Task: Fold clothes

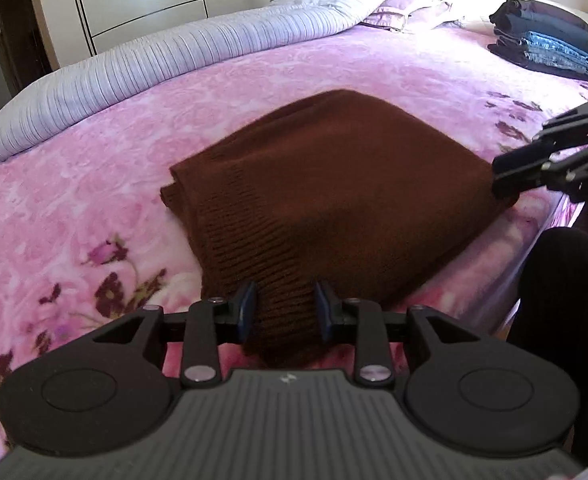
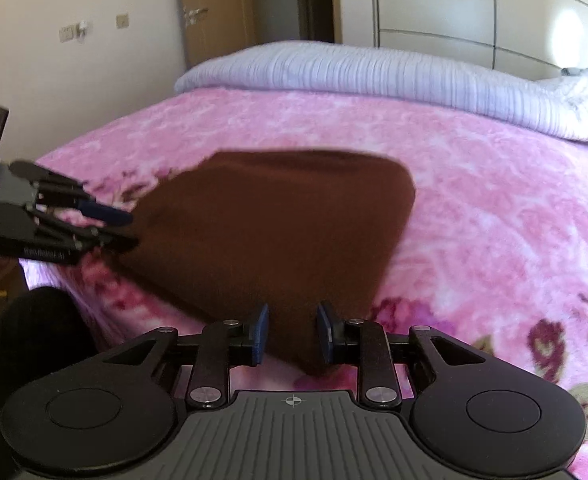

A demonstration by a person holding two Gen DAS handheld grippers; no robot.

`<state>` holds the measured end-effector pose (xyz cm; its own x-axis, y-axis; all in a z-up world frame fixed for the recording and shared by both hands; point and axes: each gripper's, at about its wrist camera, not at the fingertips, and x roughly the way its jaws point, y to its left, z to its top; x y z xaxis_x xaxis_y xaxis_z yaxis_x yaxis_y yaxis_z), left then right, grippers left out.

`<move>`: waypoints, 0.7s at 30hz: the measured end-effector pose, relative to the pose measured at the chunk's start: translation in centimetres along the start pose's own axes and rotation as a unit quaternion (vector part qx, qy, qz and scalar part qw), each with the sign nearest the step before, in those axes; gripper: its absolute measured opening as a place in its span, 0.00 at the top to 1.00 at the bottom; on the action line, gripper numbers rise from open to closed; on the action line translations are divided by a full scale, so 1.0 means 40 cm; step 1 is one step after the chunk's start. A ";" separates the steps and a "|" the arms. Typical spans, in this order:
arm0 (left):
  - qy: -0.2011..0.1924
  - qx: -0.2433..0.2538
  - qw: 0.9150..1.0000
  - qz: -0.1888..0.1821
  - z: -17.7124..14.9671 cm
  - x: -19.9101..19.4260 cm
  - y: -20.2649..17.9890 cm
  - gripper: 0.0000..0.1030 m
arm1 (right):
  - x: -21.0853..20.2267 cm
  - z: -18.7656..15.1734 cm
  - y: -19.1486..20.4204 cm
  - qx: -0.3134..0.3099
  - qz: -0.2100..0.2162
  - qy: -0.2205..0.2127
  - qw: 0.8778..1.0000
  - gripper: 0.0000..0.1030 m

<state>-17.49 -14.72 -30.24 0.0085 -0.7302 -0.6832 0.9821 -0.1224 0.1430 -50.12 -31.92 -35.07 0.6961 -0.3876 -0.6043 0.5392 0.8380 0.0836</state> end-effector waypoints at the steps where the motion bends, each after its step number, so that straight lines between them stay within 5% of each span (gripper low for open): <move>1: -0.004 -0.002 1.000 0.000 0.001 -0.010 0.001 0.74 | -0.014 0.004 0.003 -0.004 -0.001 -0.009 1.000 0.74; 13: 0.008 0.032 0.999 0.013 0.000 -0.006 -0.029 0.73 | -0.014 -0.011 0.004 -0.006 0.007 0.005 1.000 0.73; 15: 0.011 0.047 0.999 0.020 0.004 -0.008 -0.037 0.73 | -0.023 -0.001 0.031 -0.045 0.007 0.005 0.999 0.63; 17: 0.016 0.057 0.998 0.023 0.006 -0.002 -0.044 0.73 | -0.024 0.000 0.061 -0.096 0.003 0.007 0.995 0.41; 21: 0.025 0.062 0.998 0.023 0.004 0.006 -0.045 0.73 | 0.008 -0.014 0.098 -0.161 -0.010 0.032 0.986 0.41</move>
<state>-19.30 -14.79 -30.55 0.0648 -0.7032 -0.7080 0.9498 -0.1742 0.2599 -48.04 -28.56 -35.38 0.6492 -0.3892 -0.6536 0.3669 0.9129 -0.1791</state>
